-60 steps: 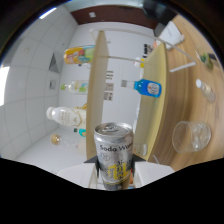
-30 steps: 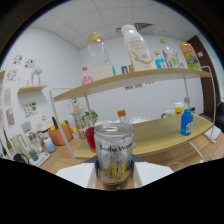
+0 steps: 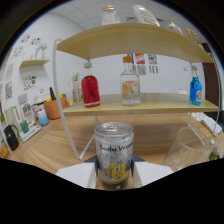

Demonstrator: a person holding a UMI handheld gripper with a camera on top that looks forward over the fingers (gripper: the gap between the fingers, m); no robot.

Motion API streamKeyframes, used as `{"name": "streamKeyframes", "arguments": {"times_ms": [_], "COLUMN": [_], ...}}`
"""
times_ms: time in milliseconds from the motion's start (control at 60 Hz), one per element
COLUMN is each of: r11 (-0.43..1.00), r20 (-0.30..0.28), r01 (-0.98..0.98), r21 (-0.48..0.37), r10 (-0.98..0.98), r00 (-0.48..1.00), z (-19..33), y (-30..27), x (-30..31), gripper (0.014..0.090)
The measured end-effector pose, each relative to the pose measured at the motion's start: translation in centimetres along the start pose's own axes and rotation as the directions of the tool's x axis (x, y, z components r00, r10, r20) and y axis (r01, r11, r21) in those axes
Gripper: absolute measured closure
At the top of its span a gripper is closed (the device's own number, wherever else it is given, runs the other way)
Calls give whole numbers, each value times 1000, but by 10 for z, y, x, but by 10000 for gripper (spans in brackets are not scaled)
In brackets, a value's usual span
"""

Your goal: Make me a cup of Mojito.

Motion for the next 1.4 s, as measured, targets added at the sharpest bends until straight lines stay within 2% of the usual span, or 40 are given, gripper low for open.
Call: {"name": "streamKeyframes", "arguments": {"times_ms": [250,400,467,517,583,633,833,1000,1200,1400], "r11": [999,998,999,999,999,999,997,991,979,962], "r20": [-15,-24,-44,-63,-73,-83,-140,-171,-206,-234], "r01": [26,65,49,39,27,23,32,55,20,-28], "r21": [42,12,-12,-31,-41,-49,-74,-124,-202,-271], "r10": [-25,-64,-50,-41,-30,-27,-43,-76,-63,-37], "r00": [1000,998,998,997,997,996,989,982,977,971], "z": [-7,-13,-15,-20,-29,-39,-93,-140,-180,-198], "y": [4,11,12,10,1,-8,-41,-42,-25,-14], "x": [-2,-2,0,3,1,-2,-13,-9,27,68], "gripper": [515,504,420,280,203,184,188,190,191,190]}}
